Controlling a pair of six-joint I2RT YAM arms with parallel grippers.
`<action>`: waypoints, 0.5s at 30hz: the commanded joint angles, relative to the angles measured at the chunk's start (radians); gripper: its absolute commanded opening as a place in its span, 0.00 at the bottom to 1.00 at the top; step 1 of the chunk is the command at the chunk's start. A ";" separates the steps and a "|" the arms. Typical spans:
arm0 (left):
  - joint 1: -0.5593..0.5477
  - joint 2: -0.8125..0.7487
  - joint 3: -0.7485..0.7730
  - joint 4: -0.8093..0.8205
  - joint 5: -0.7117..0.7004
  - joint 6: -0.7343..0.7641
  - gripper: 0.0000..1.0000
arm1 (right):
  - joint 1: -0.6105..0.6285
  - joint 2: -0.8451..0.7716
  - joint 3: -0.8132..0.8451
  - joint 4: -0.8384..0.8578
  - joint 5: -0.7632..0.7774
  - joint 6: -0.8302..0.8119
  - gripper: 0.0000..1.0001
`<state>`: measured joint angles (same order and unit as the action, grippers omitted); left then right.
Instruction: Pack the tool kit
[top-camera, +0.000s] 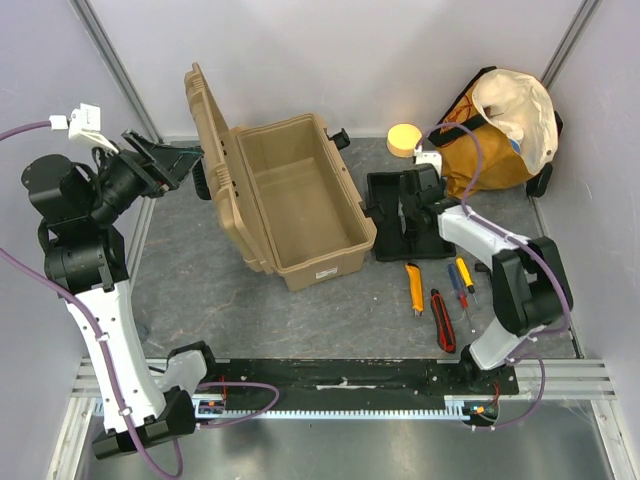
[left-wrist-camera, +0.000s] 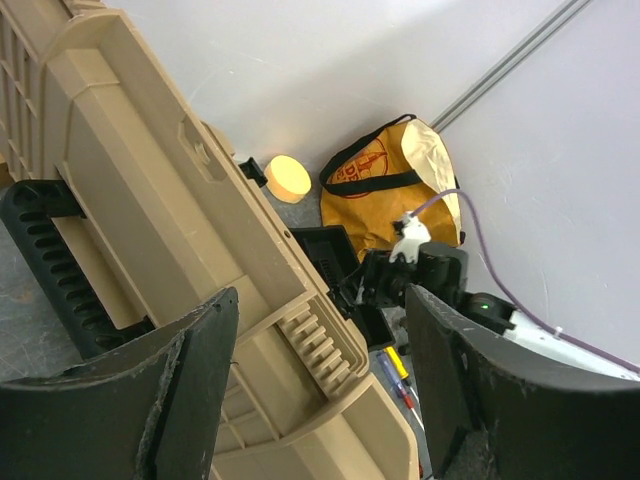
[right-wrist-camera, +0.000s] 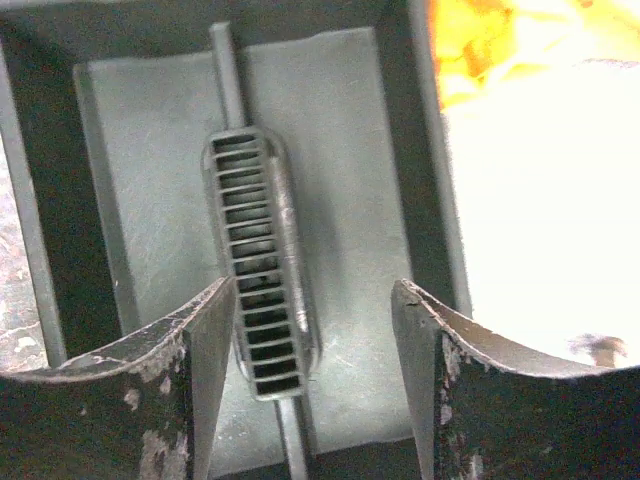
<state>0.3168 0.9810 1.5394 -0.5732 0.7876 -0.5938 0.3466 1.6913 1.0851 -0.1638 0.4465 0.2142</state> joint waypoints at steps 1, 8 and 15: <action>-0.010 -0.004 -0.001 0.032 -0.004 0.035 0.74 | -0.043 -0.140 0.019 -0.057 0.077 0.069 0.74; -0.028 -0.019 -0.035 0.062 -0.001 0.003 0.74 | -0.242 -0.271 -0.063 -0.193 0.133 0.218 0.84; -0.042 -0.042 -0.059 0.065 0.007 0.003 0.75 | -0.431 -0.354 -0.204 -0.215 0.058 0.188 0.91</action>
<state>0.2840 0.9581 1.4822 -0.5571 0.7853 -0.5941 -0.0410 1.3785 0.9337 -0.3309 0.5259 0.4019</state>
